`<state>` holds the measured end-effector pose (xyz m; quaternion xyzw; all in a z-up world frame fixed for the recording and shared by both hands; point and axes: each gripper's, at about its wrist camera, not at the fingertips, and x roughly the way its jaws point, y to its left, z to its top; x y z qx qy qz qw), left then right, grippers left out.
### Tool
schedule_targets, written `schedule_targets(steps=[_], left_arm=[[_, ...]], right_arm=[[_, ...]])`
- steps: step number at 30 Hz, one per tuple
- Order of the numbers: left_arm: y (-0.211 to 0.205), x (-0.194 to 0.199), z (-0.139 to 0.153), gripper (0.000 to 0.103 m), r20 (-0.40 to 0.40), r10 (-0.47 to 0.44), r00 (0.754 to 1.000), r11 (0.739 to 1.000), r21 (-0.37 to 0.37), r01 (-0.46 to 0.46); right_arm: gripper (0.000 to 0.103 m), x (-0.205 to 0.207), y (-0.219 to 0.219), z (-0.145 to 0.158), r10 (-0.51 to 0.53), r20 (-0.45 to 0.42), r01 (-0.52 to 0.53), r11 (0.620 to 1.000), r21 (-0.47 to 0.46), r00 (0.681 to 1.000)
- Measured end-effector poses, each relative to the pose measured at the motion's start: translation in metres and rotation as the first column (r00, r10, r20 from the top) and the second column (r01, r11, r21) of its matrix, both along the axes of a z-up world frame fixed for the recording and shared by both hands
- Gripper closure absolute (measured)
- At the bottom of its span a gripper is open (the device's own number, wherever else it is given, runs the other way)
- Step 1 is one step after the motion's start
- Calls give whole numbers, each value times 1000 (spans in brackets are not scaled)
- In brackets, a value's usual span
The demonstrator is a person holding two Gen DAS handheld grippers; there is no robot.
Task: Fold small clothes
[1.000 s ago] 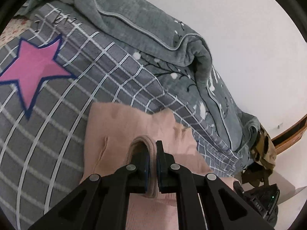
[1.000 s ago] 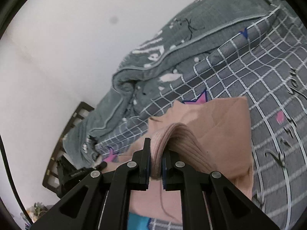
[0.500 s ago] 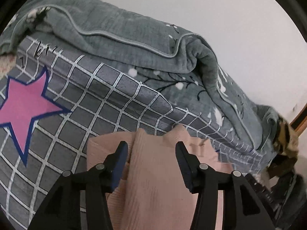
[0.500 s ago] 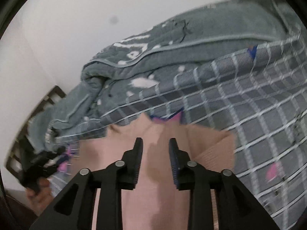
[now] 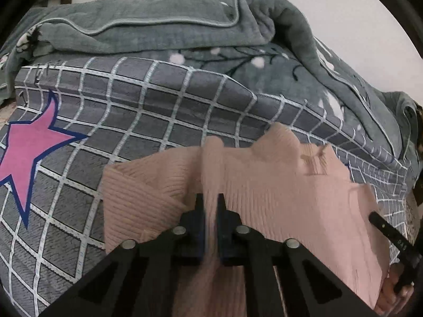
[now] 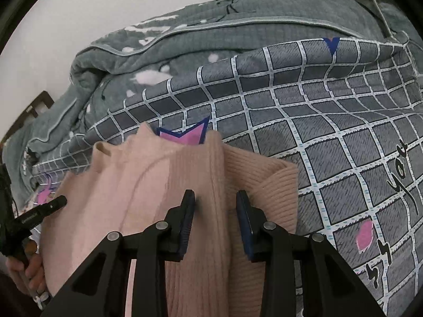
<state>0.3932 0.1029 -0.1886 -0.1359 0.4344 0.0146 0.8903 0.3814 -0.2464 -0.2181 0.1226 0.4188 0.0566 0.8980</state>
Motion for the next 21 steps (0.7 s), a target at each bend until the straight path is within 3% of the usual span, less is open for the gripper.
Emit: schedule_targets(steps=[1, 5, 9, 12, 13, 17, 19, 21], left_arm=[[4, -3, 3, 96, 16, 17, 1000, 1000, -7, -17], [19, -11, 9, 96, 35, 59, 998, 998, -28, -58], [10, -5, 0, 92, -20, 46, 999, 999, 1, -46], [3, -2, -1, 92, -28, 37, 999, 999, 29, -36], [3, -2, 0, 91, 6, -5, 1000, 1000, -2, 5], [7, -4, 6, 75, 6, -9, 1000, 999, -49, 9], [9, -9, 12, 61, 23, -7, 1000, 999, -52, 9], [11, -14, 23, 41, 71, -5, 997, 999, -42, 8]], right_arm=[[97, -1, 0, 0, 4, 6, -4, 1000, -4, 1000], [97, -14, -15, 19, -44, 125, 38, 998, 51, 991], [97, 5, 0, -3, -16, -25, 15, 999, -39, 1000], [95, 0, 0, 3, -17, 10, 17, 999, -46, 1000], [91, -1, -1, 3, -14, 10, 15, 999, -38, 1000], [84, -6, -11, 10, -21, 25, 20, 999, 27, 999], [72, -11, -17, 21, -22, 43, 20, 999, 48, 999], [63, -17, -21, 37, -38, 77, 35, 999, 37, 996]])
